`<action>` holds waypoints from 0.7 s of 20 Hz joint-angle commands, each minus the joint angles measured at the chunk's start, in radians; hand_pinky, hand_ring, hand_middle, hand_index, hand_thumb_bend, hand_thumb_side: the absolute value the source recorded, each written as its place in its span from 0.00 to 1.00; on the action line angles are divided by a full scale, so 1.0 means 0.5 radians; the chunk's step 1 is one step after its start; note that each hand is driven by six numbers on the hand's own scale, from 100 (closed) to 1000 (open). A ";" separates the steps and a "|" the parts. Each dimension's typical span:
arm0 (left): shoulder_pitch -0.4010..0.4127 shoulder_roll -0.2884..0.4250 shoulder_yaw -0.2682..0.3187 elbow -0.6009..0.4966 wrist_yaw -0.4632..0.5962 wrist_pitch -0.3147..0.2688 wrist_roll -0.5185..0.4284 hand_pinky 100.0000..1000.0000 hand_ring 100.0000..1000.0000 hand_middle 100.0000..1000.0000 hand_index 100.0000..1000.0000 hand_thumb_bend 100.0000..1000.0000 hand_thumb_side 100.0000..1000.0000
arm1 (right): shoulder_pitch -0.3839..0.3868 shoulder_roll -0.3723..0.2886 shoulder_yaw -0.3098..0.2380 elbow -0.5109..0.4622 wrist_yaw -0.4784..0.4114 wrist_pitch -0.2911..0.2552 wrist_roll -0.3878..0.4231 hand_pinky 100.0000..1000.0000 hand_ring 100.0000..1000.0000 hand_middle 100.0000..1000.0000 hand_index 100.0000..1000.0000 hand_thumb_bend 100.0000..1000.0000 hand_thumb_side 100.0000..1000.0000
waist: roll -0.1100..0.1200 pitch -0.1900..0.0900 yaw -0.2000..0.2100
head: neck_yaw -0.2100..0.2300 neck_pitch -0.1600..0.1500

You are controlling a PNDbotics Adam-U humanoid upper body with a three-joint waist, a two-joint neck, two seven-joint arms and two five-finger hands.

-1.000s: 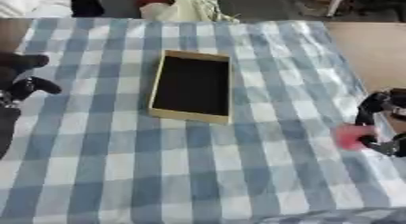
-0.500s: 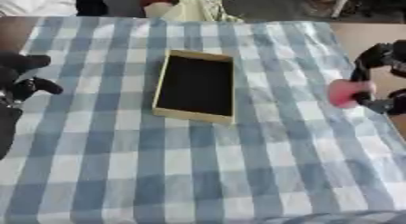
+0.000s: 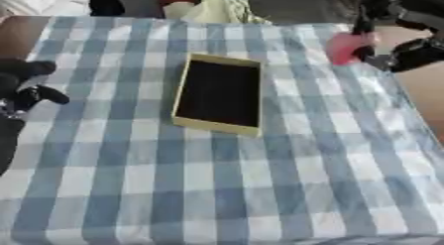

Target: Pick up objects on the table and place them in the box.

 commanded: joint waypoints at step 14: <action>-0.059 -0.025 -0.025 -0.038 0.057 0.014 -0.009 0.64 0.84 0.69 0.70 0.00 0.56 | -0.561 0.711 0.047 0.696 0.777 -0.066 -0.180 0.80 0.45 0.37 0.47 0.00 0.00 | 0.038 -0.010 0.070 | -0.097 -0.016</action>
